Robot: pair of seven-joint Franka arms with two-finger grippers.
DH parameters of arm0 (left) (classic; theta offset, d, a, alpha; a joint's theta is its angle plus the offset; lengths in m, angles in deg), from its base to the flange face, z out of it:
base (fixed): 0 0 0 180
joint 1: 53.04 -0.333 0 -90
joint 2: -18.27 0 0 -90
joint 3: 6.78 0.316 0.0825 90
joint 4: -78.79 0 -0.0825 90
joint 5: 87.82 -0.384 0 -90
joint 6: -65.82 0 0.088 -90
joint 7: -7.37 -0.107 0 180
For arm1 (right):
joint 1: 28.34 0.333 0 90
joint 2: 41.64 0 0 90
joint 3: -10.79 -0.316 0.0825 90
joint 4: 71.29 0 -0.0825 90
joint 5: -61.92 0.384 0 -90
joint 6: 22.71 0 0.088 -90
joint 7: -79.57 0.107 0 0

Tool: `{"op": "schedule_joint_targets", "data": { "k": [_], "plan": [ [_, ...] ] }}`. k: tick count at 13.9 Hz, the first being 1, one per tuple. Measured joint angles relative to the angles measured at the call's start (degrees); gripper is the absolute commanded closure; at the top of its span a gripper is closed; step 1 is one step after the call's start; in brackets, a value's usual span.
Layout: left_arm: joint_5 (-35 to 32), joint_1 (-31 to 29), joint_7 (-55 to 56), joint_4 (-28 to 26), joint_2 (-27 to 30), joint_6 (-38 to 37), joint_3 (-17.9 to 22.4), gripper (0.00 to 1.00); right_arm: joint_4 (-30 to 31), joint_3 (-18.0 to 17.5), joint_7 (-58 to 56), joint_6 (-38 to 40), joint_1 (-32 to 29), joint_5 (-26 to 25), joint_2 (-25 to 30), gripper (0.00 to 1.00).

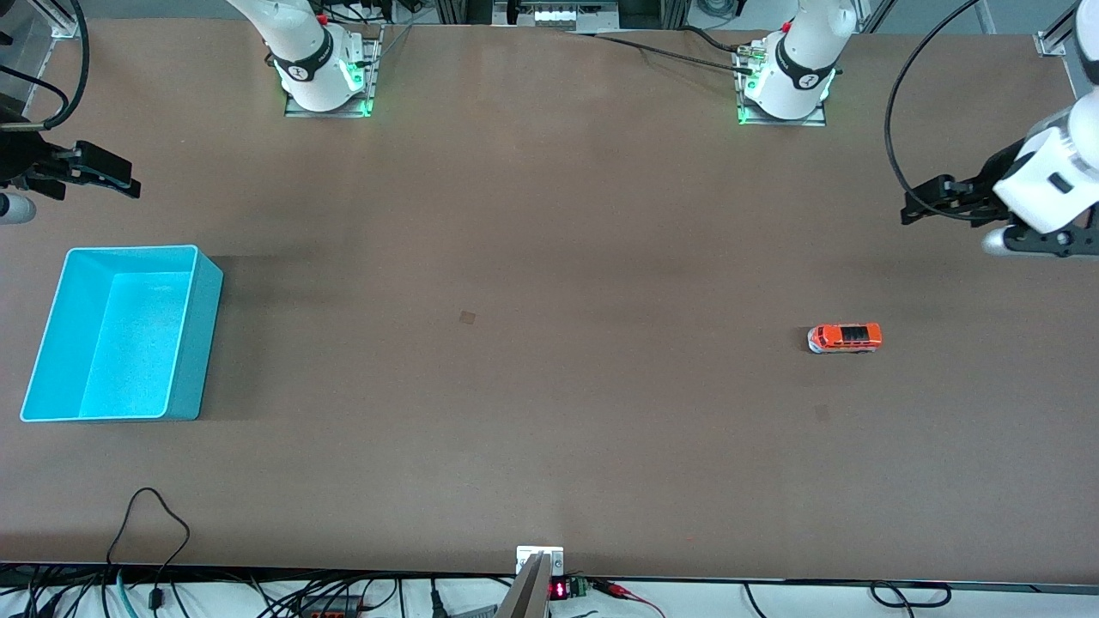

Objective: Wind up bus and store in blue box
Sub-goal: 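Lower the left gripper down onto the orange toy bus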

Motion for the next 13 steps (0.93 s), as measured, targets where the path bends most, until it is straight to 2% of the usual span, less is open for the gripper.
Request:
{"op": "schedule_joint_targets", "data": {
  "k": [4, 7, 9, 13],
  "plan": [
    [0.0, 0.1, -13.6, -2.9, -7.6, 8.7, -0.2, 0.00, 0.0, 0.2, 0.0, 0.0, 0.0, 0.0, 0.0, 0.00],
    [-0.1, -0.5, -22.5, -8.2, -13.0, 19.4, -0.1, 0.00, 0.0, 0.2, 0.0, -0.1, 0.0, 0.0, 0.0, 0.00],
    [-0.2, -1.2, -32.3, -11.2, -15.3, 25.3, 0.0, 0.00, -0.1, 0.1, 0.0, -0.1, 0.0, 0.0, 0.0, 0.00],
    [-3.0, -3.3, -52.6, -12.4, -18.4, 32.0, 0.1, 0.00, -0.2, 0.1, 0.0, -0.1, 0.0, 0.0, 0.0, 0.00]
  ]
}}
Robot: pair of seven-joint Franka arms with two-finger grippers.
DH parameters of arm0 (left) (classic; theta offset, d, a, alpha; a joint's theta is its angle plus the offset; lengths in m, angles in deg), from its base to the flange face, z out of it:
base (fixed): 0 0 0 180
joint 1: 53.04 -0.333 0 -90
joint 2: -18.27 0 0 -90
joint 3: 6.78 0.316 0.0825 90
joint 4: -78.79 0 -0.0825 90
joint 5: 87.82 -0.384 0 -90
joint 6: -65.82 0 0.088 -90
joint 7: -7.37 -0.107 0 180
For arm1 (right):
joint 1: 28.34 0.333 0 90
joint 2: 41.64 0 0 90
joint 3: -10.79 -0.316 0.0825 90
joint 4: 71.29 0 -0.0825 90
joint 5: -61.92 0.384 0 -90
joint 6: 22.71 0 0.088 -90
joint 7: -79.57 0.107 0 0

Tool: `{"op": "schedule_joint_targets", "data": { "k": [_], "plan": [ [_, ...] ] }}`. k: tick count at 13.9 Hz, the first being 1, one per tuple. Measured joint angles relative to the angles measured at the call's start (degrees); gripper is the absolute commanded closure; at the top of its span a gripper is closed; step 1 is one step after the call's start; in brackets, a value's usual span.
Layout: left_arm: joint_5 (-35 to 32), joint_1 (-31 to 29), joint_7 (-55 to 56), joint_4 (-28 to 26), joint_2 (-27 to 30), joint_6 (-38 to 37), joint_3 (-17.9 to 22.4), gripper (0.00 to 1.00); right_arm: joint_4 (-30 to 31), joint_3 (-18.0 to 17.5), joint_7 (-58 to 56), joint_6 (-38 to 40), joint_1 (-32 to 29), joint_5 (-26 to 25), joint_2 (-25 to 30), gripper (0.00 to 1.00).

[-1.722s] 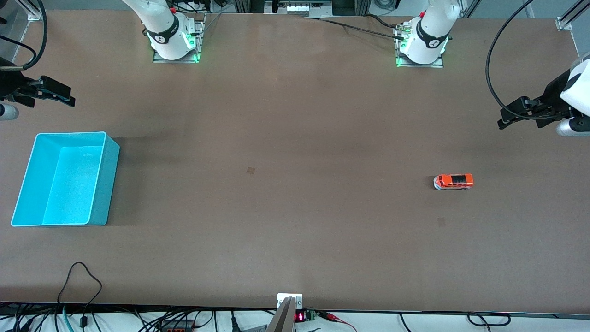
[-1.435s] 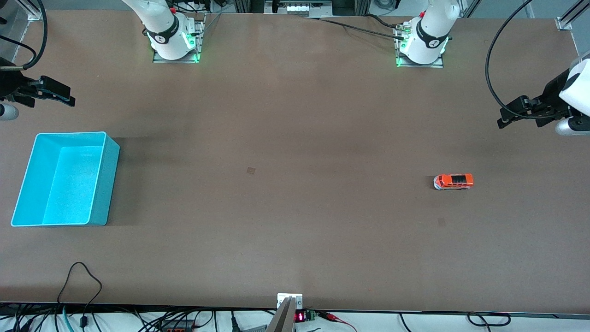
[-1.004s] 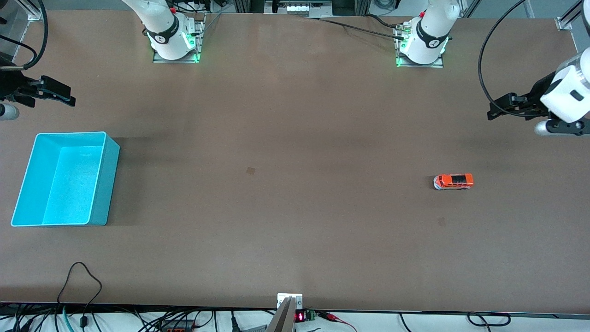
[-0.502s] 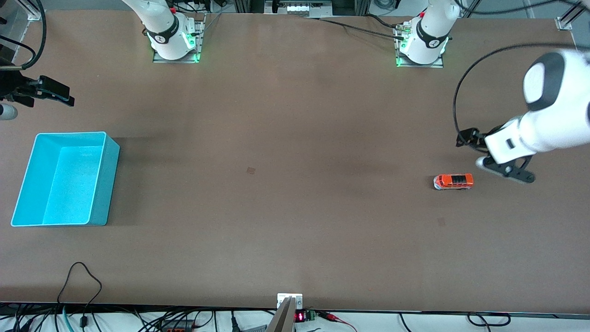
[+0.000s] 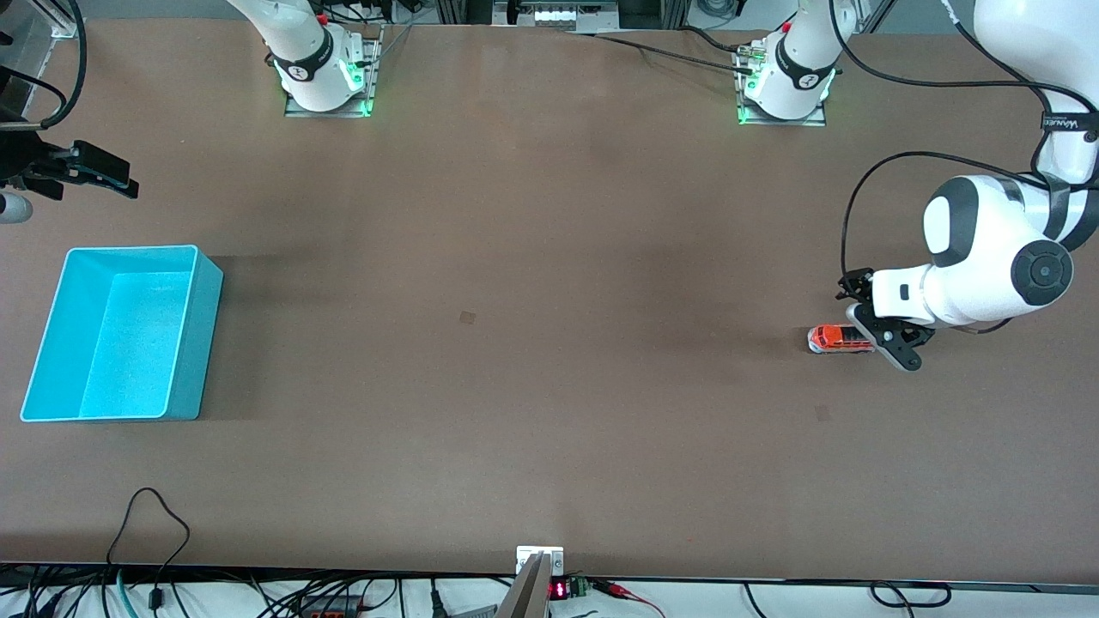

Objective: Wind up bus and store in blue box
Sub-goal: 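Lower the left gripper down onto the orange toy bus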

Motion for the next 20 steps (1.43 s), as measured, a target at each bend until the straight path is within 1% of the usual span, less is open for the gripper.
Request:
{"op": "schedule_joint_targets", "data": {
  "k": [2, 5, 9, 12, 15, 20],
  "plan": [
    [-1.6, -0.8, -7.4, -0.2, -1.7, 4.1, 0.0, 0.00, 0.0, 0.0, 0.0, 0.0, 0.0, 0.0, 0.0, 0.00],
    [-1.8, -1.9, -15.6, -1.1, -3.9, 10.2, 0.0, 0.00, 0.0, 0.0, 0.0, 0.0, 0.0, 0.0, 0.0, 0.00],
    [-1.9, -2.0, -20.7, -6.9, -4.5, 18.5, -0.1, 0.00, 0.0, 0.0, 0.0, 0.0, 0.0, 0.0, 0.0, 0.00],
    [-1.9, -2.0, -26.5, -9.4, -4.5, 23.7, -0.1, 0.00, 0.0, 0.0, 0.0, 0.0, 0.0, 0.0, 0.0, 0.00],
    [-1.9, -2.0, -29.3, -10.8, -4.5, 26.1, -0.1, 0.00, 0.0, 0.0, 0.0, 0.0, 0.0, 0.0, 0.0, 0.00],
    [-1.9, -2.4, -29.8, -11.6, -4.4, 26.5, -0.1, 0.00, 0.0, 0.0, 0.0, 0.0, 0.0, 0.0, 0.0, 0.00]
  ]
}}
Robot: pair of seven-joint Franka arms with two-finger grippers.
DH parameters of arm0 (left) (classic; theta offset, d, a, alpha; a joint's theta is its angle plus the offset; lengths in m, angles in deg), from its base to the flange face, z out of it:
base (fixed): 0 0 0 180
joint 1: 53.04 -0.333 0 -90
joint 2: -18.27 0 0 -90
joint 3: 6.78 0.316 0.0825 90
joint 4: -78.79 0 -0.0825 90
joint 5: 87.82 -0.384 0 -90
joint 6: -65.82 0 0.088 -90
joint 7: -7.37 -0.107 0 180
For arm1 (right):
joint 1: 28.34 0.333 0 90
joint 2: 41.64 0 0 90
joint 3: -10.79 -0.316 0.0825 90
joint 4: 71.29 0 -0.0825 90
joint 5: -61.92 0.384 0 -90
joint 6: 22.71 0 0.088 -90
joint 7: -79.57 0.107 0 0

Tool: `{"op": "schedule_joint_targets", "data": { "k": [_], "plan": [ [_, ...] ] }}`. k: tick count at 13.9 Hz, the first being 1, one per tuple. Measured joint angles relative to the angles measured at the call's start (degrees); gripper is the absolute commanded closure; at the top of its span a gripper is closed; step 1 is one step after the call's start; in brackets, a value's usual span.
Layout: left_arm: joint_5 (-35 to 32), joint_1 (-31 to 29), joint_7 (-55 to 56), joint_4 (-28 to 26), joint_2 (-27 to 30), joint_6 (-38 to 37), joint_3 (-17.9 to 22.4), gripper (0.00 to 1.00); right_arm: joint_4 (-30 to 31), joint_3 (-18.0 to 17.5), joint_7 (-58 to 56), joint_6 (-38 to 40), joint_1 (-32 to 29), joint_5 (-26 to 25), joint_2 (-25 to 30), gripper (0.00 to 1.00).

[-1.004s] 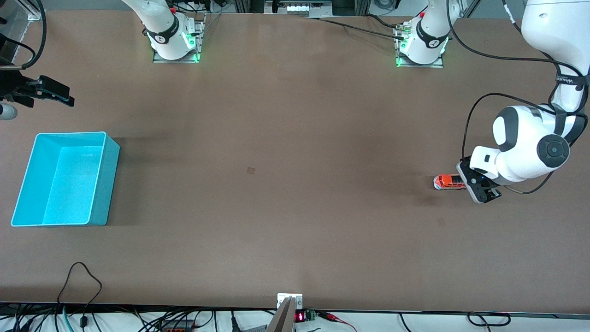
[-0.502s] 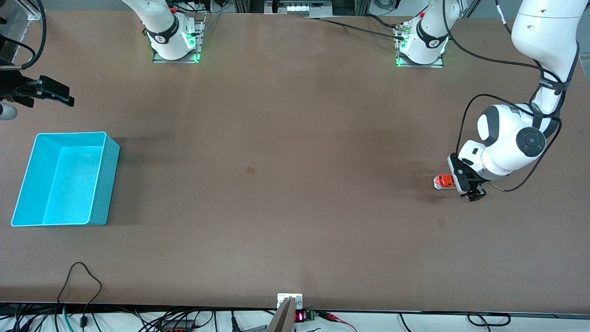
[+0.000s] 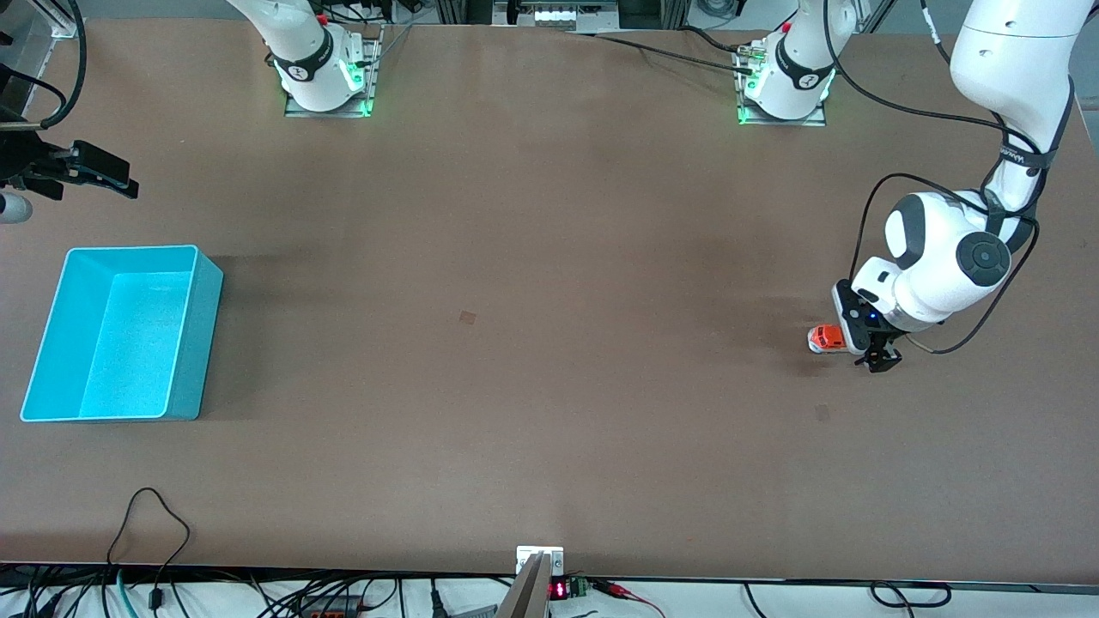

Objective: Wind up bus and store in blue box
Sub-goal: 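Lower the left gripper down onto the orange toy bus, then close the left gripper on the bus and press it onto the table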

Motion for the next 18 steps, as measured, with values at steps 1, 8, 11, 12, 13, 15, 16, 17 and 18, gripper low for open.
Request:
{"op": "schedule_joint_targets", "data": {
  "k": [1, 8, 11, 12, 13, 15, 16, 17, 18],
  "plan": [
    [0.0, 0.0, 0.0, -0.2, 0.0, 0.0, 0.0, 0.02, 0.0, 0.0, 0.0, 0.0, 0.0, 0.0, 0.0, 0.00],
    [0.0, -0.1, -0.2, -0.7, 0.0, 0.2, 0.0, 0.27, 0.0, 0.0, 0.0, 0.0, 0.0, 0.0, 0.0, 0.00],
    [0.0, -0.1, -0.2, -0.9, 0.0, 0.7, 0.0, 0.27, 0.0, 0.0, 0.0, 0.0, 0.0, 0.0, 0.0, 0.00],
    [0.0, -0.1, -0.2, -1.0, 0.0, 0.8, 0.0, 0.29, 0.0, 0.0, 0.0, 0.0, 0.0, 0.0, 0.0, 0.00],
    [0.0, -0.1, -0.3, -1.0, 0.0, 0.8, 0.0, 0.31, 0.0, 0.0, 0.0, 0.0, 0.0, 0.0, 0.0, 0.00],
    [-0.3, -0.1, -0.4, -1.0, 0.0, 0.9, 0.0, 0.45, 0.0, 0.1, 0.0, 0.0, 0.0, 0.0, 0.0, 0.00],
    [-0.8, -0.1, -0.4, -1.0, 0.0, 1.2, 0.0, 0.50, 0.0, 0.1, 0.0, 0.0, 0.0, 0.0, 0.0, 0.00],
    [-1.2, -0.2, -0.4, -1.0, 0.0, 1.6, 0.0, 0.53, 0.0, 0.1, 0.0, 0.0, 0.0, 0.0, 0.0, 0.00],
    [-1.3, -0.2, -0.4, -1.0, 0.0, 1.7, 0.0, 0.58, 0.0, 0.1, 0.0, 0.0, 0.0, 0.0, 0.0, 0.00]
  ]
}}
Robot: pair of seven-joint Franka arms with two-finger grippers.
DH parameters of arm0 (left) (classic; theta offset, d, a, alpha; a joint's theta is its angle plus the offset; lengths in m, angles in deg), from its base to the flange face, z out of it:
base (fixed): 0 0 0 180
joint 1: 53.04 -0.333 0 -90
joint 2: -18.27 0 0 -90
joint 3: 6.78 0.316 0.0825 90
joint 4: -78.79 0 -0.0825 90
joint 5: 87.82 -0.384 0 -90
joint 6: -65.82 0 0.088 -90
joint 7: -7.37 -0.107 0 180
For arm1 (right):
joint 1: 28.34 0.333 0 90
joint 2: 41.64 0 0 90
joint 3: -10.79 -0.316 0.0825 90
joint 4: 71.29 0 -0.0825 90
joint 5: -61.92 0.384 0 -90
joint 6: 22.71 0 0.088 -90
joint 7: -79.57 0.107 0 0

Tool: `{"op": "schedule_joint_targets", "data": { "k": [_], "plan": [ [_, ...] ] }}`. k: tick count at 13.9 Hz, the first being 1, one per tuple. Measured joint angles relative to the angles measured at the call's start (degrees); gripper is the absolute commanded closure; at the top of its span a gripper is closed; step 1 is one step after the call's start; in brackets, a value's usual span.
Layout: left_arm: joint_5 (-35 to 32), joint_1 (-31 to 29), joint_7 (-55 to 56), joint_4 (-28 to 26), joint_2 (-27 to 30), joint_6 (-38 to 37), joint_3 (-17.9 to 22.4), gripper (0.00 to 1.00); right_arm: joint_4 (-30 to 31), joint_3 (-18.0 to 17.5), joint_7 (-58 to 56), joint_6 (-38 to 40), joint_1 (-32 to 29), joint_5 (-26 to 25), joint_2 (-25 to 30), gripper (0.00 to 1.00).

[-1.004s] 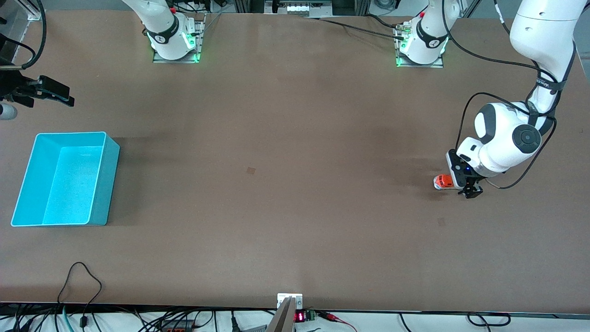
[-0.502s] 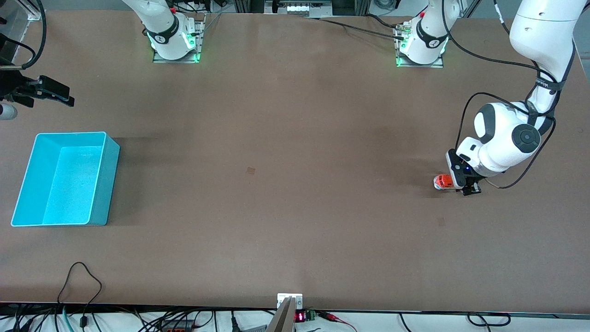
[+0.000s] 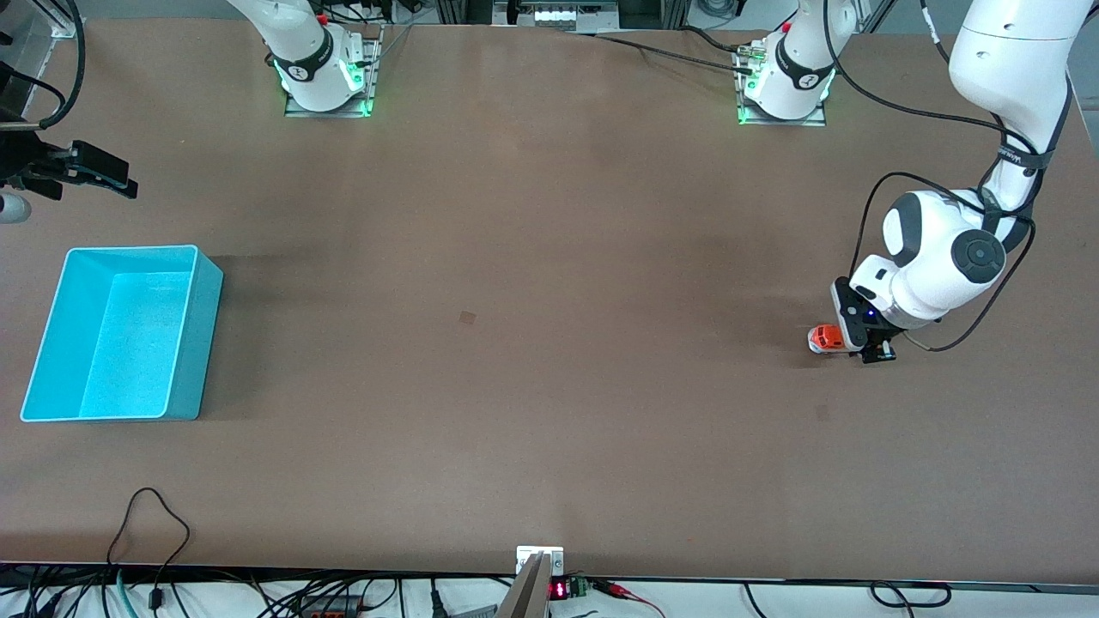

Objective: Wind up bus and store in blue box
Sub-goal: 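Close the left gripper on the bus and press it onto the table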

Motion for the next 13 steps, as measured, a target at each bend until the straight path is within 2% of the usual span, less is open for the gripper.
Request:
{"op": "schedule_joint_targets", "data": {
  "k": [2, 5, 13],
  "plan": [
    [-0.1, 0.0, -0.1, 0.0, 0.3, 0.0, 0.0, 0.66, 0.0, 0.0, 0.0, 0.0, 0.0, 0.0, 0.0, 0.00],
    [-0.1, -0.7, -0.2, 0.0, 0.2, 0.1, 0.0, 0.69, 0.0, 0.0, 0.0, 0.0, 0.0, 0.0, 0.0, 0.00],
    [-0.1, -1.1, -0.4, 0.0, 0.2, 0.1, 0.0, 0.69, 0.0, 0.0, 0.0, 0.0, 0.0, 0.0, 0.0, 0.00]
  ]
}}
